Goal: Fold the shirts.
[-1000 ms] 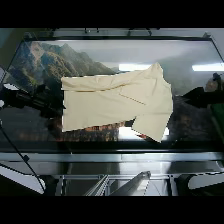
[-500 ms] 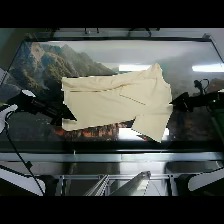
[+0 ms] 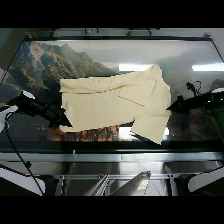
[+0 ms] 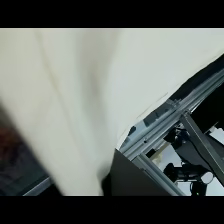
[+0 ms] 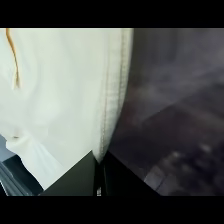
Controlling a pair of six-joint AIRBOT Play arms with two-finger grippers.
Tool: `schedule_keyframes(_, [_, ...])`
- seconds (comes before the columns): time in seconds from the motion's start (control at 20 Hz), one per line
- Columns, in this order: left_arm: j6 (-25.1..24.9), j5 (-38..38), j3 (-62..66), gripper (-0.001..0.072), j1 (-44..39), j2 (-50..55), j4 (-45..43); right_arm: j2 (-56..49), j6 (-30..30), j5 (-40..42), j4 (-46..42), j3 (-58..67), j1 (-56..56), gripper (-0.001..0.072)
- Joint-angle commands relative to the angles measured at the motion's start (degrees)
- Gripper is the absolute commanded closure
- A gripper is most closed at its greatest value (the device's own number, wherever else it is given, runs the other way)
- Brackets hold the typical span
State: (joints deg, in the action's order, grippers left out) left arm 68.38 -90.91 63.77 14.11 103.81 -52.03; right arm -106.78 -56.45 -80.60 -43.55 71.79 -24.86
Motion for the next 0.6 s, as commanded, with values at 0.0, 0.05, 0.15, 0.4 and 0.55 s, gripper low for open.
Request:
schedule_keyframes(0.0, [-0.4,-4.9,0.1,0.0683,4.1,-0.2,1.0,2.2,0.2,-6.1,1.7,0.0,-0.1,0.0695])
schedule_keyframes(0.05, [-0.4,-5.0,0.0,0.0683,5.5,-0.2,1.0,3.0,0.0,-7.0,1.5,0.0,-0.1,0.0695])
schedule_keyframes(0.15, [-0.4,-5.0,0.1,0.0683,8.2,-0.4,1.1,4.5,-1.1,-8.9,1.2,-0.1,-0.1,0.0695])
schedule_keyframes(0.4, [-1.0,-5.7,0.0,0.0683,11.4,-1.2,1.2,7.2,-2.4,-10.0,1.3,-0.3,0.0,0.0695])
schedule_keyframes(0.55, [-1.7,-6.7,0.0,0.0683,11.4,-1.3,2.7,8.2,-2.0,-9.9,1.5,-2.9,0.1,0.0696])
